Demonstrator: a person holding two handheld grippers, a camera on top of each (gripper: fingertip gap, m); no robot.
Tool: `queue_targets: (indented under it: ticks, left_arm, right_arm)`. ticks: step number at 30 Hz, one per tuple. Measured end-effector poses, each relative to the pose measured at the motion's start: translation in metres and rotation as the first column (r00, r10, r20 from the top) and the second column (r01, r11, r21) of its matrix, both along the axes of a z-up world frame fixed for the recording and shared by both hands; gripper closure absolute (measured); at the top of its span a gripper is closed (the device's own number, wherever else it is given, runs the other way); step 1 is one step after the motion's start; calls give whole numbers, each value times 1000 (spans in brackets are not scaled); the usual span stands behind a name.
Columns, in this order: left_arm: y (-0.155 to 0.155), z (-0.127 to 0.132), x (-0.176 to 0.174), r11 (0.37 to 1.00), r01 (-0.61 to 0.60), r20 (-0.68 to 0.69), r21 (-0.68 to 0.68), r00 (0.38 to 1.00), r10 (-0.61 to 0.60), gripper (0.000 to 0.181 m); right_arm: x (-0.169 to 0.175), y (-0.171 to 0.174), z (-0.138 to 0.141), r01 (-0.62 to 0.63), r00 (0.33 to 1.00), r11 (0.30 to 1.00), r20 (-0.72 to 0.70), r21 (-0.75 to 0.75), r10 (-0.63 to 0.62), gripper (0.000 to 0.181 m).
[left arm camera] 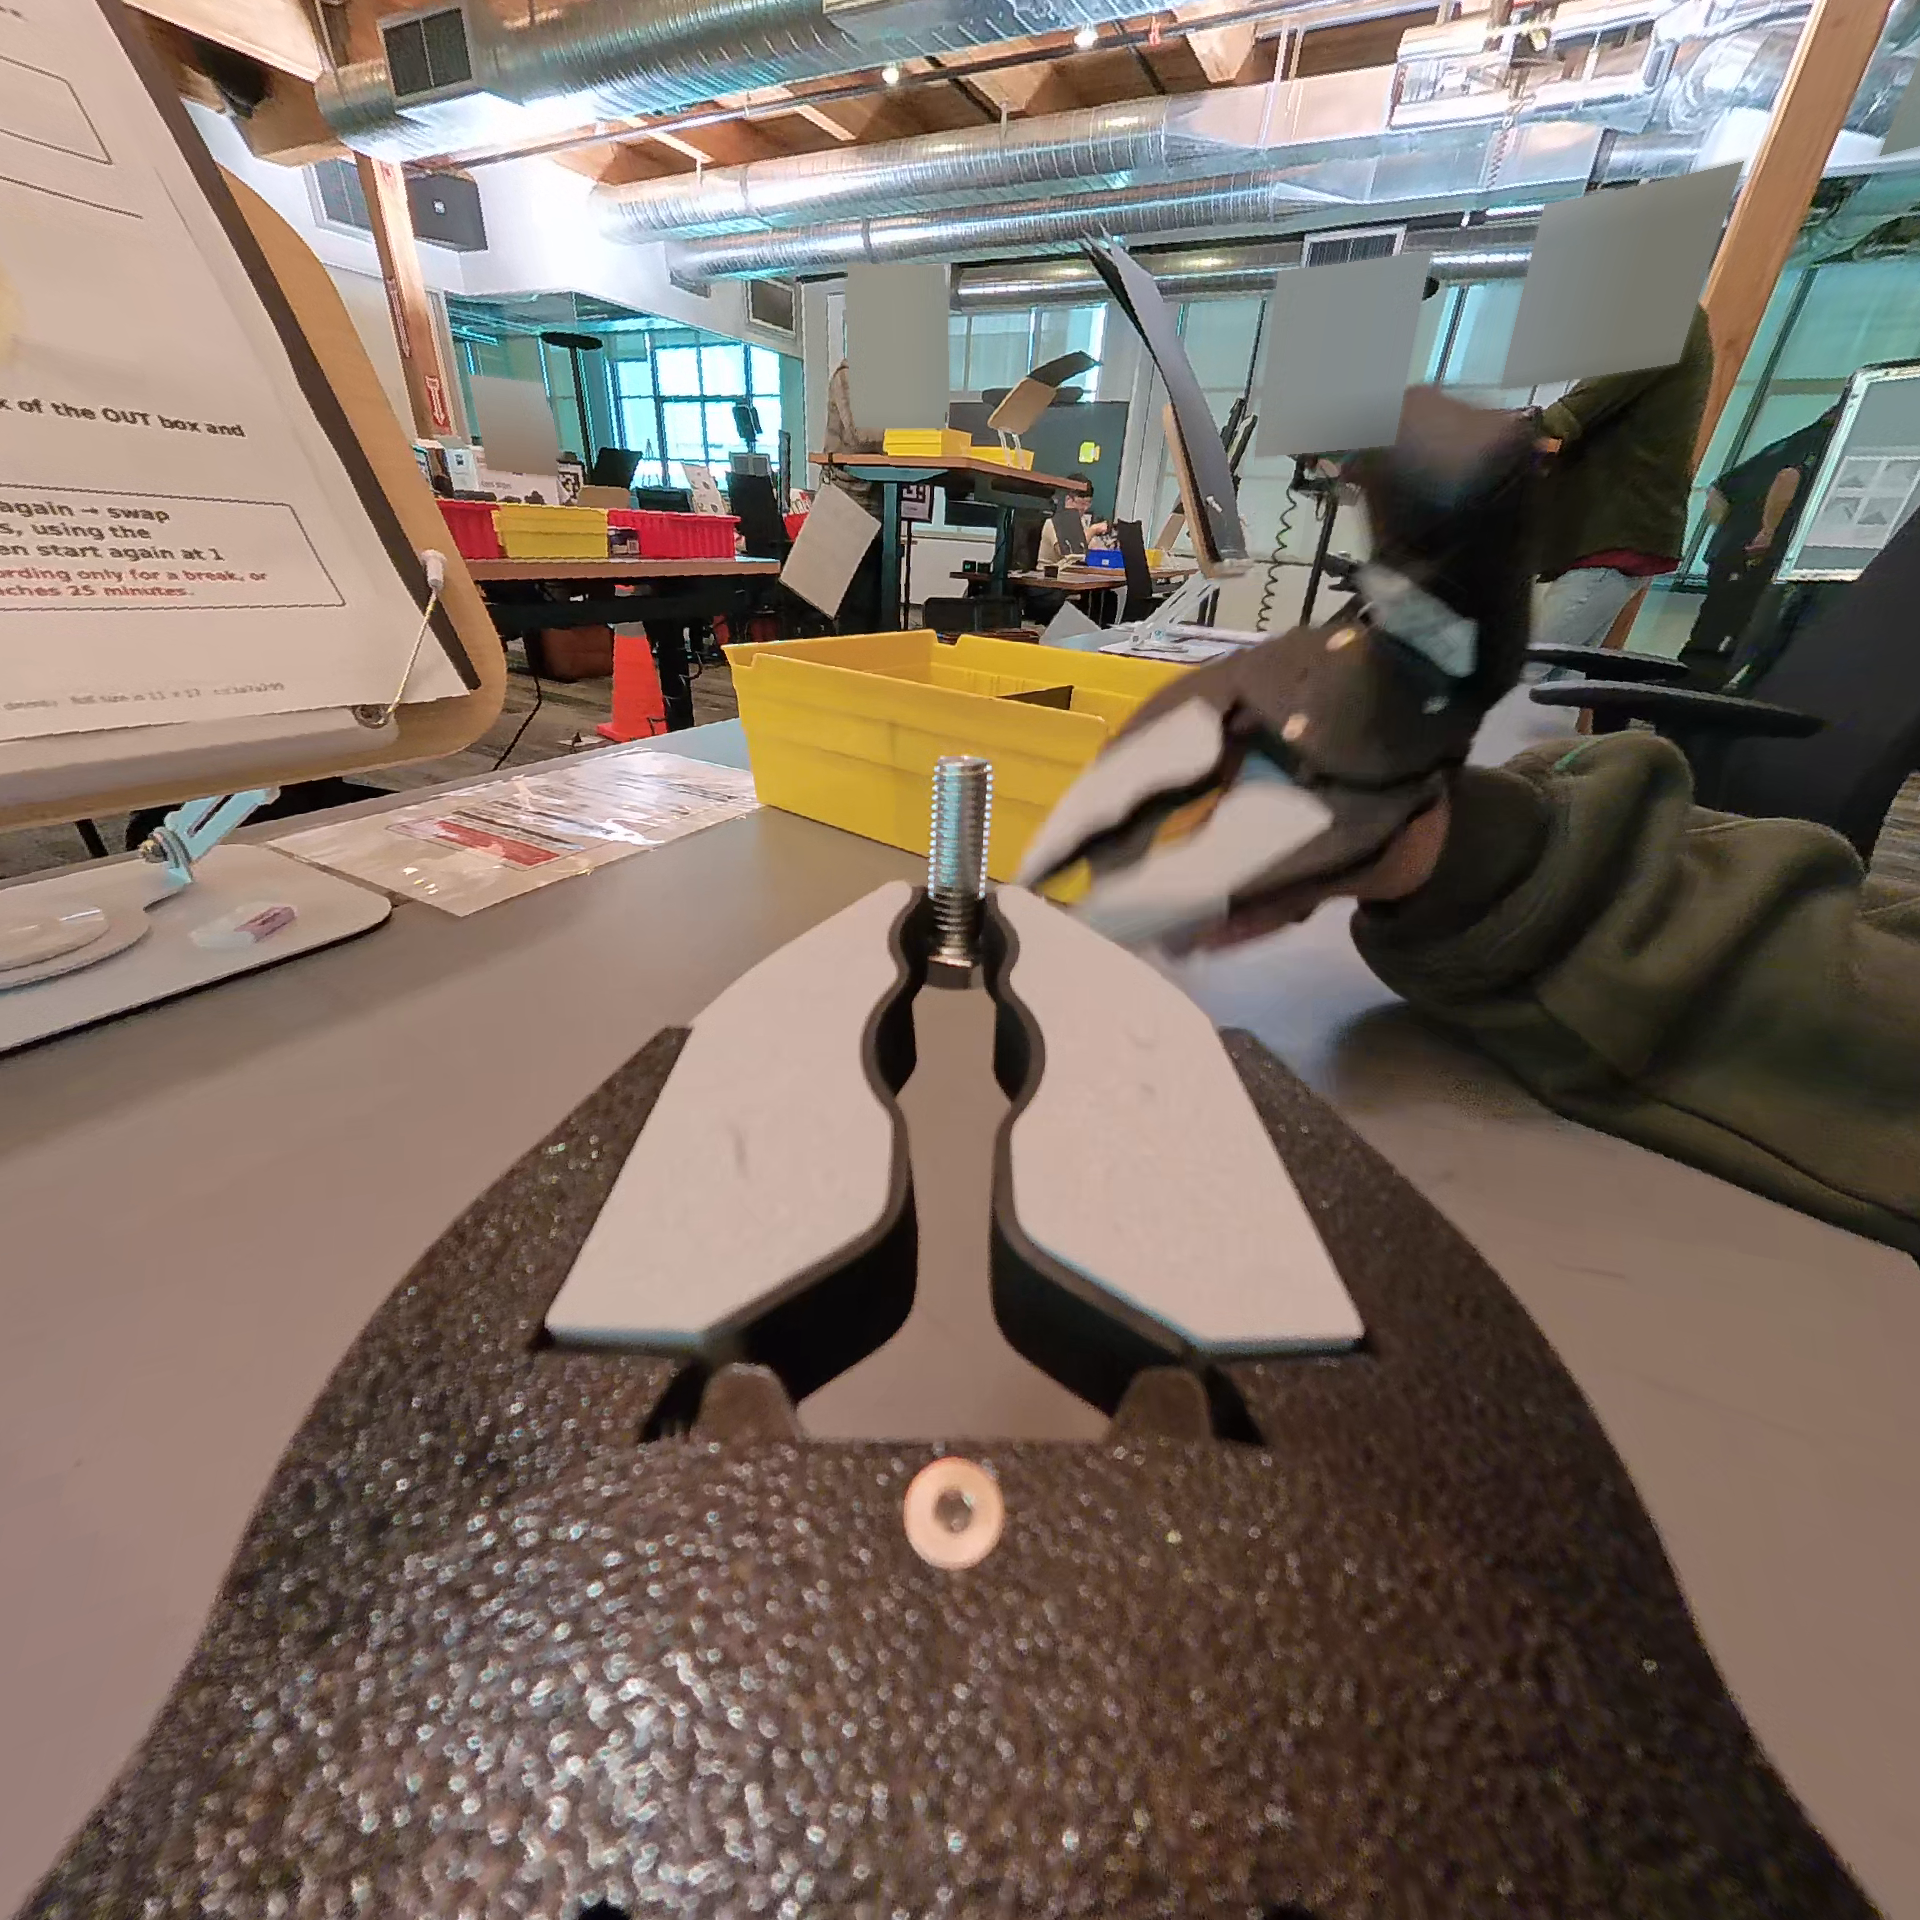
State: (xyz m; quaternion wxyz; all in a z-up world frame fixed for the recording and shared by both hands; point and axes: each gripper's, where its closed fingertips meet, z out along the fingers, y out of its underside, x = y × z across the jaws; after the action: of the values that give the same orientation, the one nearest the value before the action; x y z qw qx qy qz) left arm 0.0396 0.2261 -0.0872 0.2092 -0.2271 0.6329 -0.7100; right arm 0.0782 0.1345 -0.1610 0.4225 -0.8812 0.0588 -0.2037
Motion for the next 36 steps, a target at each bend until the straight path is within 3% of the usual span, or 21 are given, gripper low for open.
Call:
queue_targets:
  ticks: [2,4,6,8,11,15,18,19,21,23,25,28,32,36]
  left_arm:
    - [0,0,0,1000,0,3,-3,1000,0,172]
    - [0,1,0,1000,0,4,-3,1000,0,172]
    - [-1,0,-1,1000,2,3,5,1000,-2,172]
    - [-2,-1,-1,1000,4,3,16,1000,-4,172]
    - [-3,-2,-1,1000,6,3,28,1000,-6,172]
    - [-4,-2,-2,1000,6,3,27,1000,-6,172]
    - [-6,-3,-3,999,15,-1,32,1000,-15,172]
    - [-7,-3,-3,999,19,0,38,1000,-19,172]
    - [-10,-4,-5,998,36,1,44,999,-36,172]
    - [-15,-4,-8,997,59,7,50,998,-59,172]
    - [-22,-4,-12,994,91,15,54,996,-92,172]
    - [-33,-5,-20,987,146,26,72,989,-149,172]
    - [-42,-5,-27,978,192,35,86,980,-196,172]
    - [-44,-6,-29,974,208,35,93,977,-212,172]
  right_arm:
    - [16,-7,74,74,953,953,260,294,-155,164]
    - [31,-54,132,184,847,795,318,578,-427,164]
    - [61,-122,129,446,670,670,275,594,-689,164]
    - [79,-176,100,657,540,571,221,493,-812,164]
    - [88,-209,75,753,499,485,95,444,-861,164]
    - [91,-213,59,790,499,478,50,384,-865,163]
    - [92,-205,74,745,498,495,120,446,-859,125]
    - [89,-195,88,684,530,519,140,513,-836,114]
    - [67,-144,117,433,719,649,195,626,-668,121]
    - [24,-77,129,84,896,754,281,652,-344,147]
    - [-14,-22,123,-124,967,757,250,641,-54,153]
    - [-47,33,105,-232,973,767,159,598,170,152]
    - [-62,63,93,-247,968,773,109,584,227,156]
    - [-67,68,88,-268,962,773,111,575,251,171]
